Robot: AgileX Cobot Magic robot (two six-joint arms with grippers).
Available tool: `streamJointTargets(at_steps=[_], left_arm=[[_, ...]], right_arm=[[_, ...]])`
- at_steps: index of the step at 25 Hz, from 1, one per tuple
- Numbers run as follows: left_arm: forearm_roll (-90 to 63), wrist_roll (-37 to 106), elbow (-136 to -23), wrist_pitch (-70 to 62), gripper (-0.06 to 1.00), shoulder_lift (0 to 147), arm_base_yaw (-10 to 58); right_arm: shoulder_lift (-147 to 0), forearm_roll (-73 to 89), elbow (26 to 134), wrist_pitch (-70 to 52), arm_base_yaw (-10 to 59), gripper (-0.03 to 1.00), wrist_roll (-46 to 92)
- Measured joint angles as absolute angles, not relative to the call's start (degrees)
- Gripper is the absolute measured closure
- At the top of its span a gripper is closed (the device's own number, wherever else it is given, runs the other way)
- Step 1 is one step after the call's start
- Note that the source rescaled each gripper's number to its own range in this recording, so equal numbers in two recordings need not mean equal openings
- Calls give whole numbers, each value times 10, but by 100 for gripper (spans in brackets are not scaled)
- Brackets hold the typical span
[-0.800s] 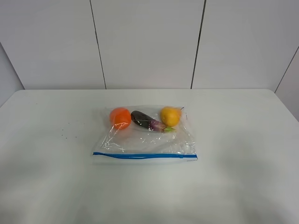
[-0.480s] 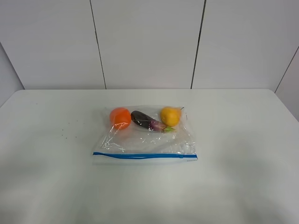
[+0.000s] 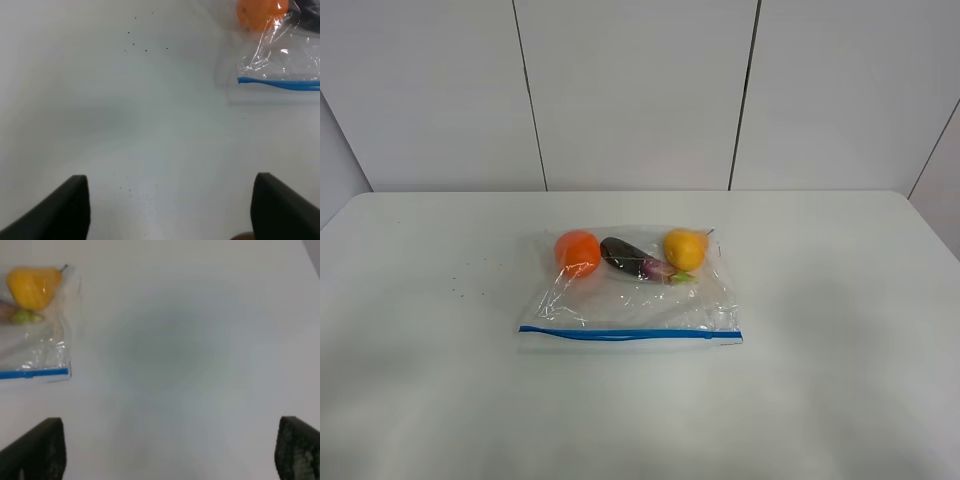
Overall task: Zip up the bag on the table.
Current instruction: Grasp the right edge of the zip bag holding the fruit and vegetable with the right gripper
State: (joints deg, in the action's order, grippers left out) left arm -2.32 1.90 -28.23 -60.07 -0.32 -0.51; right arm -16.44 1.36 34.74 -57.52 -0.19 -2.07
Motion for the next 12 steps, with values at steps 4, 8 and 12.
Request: streamJointTargets(at_steps=[4, 8, 12], left_arm=[[-23, 19, -282, -601, -2, -3, -5], [-23, 19, -282, -601, -2, -3, -5], [-23, 19, -282, -601, -2, -3, -5]], right_arm=[[-312, 27, 406, -550, -2, -1, -21], [-460, 68, 468, -537, -2, -3, 0], [-603, 139, 526, -528, -2, -3, 29]])
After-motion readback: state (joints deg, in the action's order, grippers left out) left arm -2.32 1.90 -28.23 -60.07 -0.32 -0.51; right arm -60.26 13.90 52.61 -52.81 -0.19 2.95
